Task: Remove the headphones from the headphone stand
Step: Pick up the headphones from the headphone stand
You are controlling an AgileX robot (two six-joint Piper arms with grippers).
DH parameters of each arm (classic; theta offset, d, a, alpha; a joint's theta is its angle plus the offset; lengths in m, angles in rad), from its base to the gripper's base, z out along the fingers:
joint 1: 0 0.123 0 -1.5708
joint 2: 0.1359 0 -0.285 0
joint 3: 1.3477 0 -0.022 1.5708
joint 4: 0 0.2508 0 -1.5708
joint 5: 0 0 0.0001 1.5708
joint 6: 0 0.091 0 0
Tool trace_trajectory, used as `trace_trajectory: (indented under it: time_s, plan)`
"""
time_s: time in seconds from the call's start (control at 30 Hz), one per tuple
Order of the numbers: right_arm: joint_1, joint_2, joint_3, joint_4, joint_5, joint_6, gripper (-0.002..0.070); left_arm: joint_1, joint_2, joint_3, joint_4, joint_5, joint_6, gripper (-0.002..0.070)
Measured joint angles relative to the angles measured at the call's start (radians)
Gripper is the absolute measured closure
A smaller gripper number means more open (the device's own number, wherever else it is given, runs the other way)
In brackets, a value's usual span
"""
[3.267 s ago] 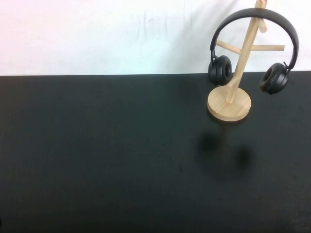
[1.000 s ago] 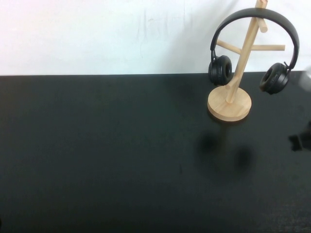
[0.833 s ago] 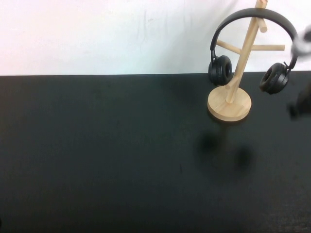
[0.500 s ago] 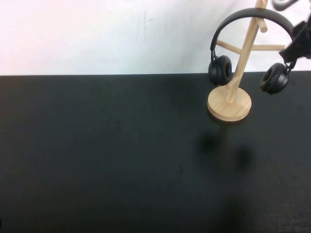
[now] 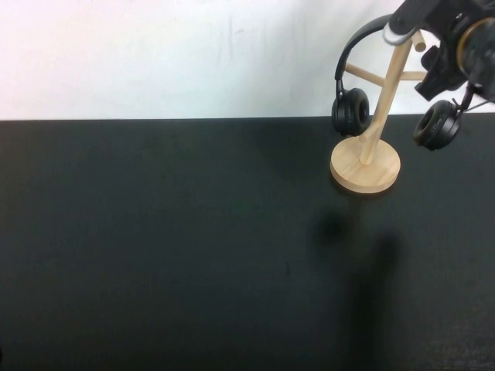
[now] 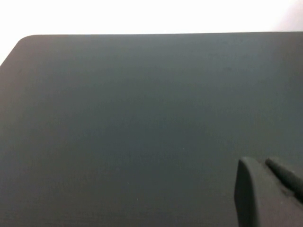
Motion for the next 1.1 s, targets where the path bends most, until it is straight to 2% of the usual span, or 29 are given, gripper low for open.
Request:
trace_trajectory:
  time_s: [0.1, 0.17, 0.33, 0.43, 0.6, 0.9, 1.1]
  plan:
    - [-0.002, 0.035, 0.0, -0.179, -0.002, 0.11, 0.0224, 0.0, 0.0, 0.0, 0.0, 0.0, 0.0, 0.0675]
    - [-0.008, 0.051, 0.0, -0.234, -0.004, 0.148, 0.0224, 0.0, 0.0, 0.0, 0.0, 0.0, 0.0, 0.0675]
    - [-0.032, 0.081, -0.002, -0.27, -0.015, 0.186, 0.0225, 0.0, 0.0, 0.0, 0.0, 0.0, 0.0, 0.0675]
    - [-0.049, 0.099, -0.002, -0.272, -0.029, 0.186, 0.0254, 0.0, 0.0, 0.0, 0.0, 0.0, 0.0, 0.0675]
    - [-0.059, 0.115, -0.002, -0.28, -0.031, 0.191, 0.0362, 0.0, 0.0, 0.0, 0.0, 0.0, 0.0, 0.0675]
    - [-0.059, 0.115, -0.002, -0.315, -0.038, 0.228, 0.0672, 0.0, 0.0, 0.0, 0.0, 0.0, 0.0, 0.0675]
    - [-0.059, 0.115, -0.002, -0.313, -0.038, 0.273, 0.0685, 0.0, 0.0, 0.0, 0.0, 0.0, 0.0, 0.0675]
